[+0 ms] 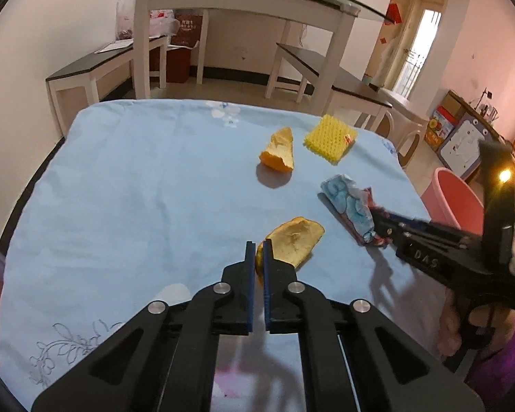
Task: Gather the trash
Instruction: 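Grasp a bread crust with the left tool while the right tool grasps a crumpled wrapper, then carry the bread crust and wrapper over the pink bucket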
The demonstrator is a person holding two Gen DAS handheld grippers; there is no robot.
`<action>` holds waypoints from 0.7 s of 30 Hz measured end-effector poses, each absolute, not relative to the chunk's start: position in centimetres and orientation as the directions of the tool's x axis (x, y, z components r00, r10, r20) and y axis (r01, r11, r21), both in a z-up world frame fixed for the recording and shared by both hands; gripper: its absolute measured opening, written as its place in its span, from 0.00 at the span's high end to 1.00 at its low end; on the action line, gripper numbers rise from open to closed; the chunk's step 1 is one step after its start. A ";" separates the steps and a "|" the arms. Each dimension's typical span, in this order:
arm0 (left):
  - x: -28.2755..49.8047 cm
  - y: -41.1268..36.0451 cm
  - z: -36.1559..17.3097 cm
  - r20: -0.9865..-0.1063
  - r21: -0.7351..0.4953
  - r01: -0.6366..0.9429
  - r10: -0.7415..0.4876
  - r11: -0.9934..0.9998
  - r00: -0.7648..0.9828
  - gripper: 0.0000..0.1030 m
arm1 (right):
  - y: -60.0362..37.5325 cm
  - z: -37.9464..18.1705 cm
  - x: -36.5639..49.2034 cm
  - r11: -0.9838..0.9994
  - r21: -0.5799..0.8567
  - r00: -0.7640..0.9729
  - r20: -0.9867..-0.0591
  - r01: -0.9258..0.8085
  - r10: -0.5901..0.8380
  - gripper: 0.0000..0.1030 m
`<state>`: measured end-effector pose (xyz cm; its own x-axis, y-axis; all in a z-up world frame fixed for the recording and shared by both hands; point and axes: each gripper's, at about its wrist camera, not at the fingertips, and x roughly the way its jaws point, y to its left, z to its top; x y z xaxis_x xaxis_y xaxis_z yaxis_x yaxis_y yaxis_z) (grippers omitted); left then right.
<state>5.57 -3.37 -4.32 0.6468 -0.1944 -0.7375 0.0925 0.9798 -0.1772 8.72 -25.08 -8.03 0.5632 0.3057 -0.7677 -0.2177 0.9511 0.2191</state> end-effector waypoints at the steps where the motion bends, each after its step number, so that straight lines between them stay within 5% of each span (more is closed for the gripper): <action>1: 5.4 -3.2 -4.1 -0.733 -0.181 0.090 -0.196 0.979 0.651 0.97 | -25.1 -8.1 8.7 0.947 0.235 0.555 -0.769 -0.217 0.318 0.87; 21: 3.4 -2.5 -0.3 -0.659 -0.218 0.109 -0.229 0.970 0.717 0.97 | -29.7 -0.6 0.8 0.952 0.290 0.717 -0.643 -0.095 0.267 0.88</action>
<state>3.39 -2.52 -0.30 0.7166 -0.2291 -0.6588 0.1092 0.9697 -0.2184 0.84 -29.74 -0.55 0.7173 0.2674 -0.6435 -0.0951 0.9524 0.2897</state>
